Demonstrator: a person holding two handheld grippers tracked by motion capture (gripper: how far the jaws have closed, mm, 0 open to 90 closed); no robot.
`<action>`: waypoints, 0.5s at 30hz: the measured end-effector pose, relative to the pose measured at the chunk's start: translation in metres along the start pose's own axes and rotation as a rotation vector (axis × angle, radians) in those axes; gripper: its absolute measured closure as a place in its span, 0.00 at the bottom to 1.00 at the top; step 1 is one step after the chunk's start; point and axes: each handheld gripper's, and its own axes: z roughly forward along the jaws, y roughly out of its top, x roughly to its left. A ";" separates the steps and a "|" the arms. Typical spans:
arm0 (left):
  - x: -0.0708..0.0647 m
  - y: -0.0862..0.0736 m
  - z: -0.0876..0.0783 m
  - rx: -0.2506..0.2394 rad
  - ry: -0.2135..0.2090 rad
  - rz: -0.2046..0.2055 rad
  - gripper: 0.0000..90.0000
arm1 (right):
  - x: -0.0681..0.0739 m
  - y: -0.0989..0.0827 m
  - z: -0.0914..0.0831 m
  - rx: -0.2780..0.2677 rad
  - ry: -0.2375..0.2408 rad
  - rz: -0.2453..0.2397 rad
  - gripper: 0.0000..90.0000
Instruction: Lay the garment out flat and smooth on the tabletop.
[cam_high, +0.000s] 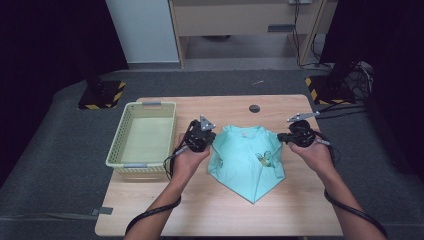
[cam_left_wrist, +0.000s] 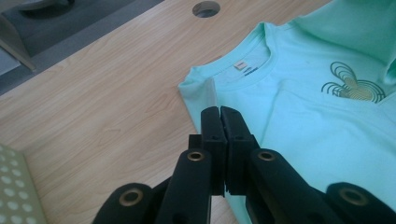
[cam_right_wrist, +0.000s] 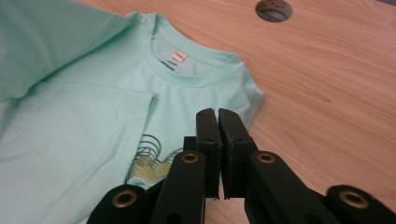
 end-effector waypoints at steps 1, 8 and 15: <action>0.002 -0.001 -0.001 0.003 0.004 -0.002 0.99 | -0.003 -0.001 -0.002 0.001 -0.004 0.008 0.98; 0.011 -0.006 -0.004 0.020 0.022 -0.008 0.99 | -0.025 -0.008 -0.010 0.019 -0.034 0.040 0.98; 0.018 -0.009 -0.007 0.031 0.037 -0.007 0.99 | -0.047 -0.021 -0.017 0.034 -0.052 0.087 0.98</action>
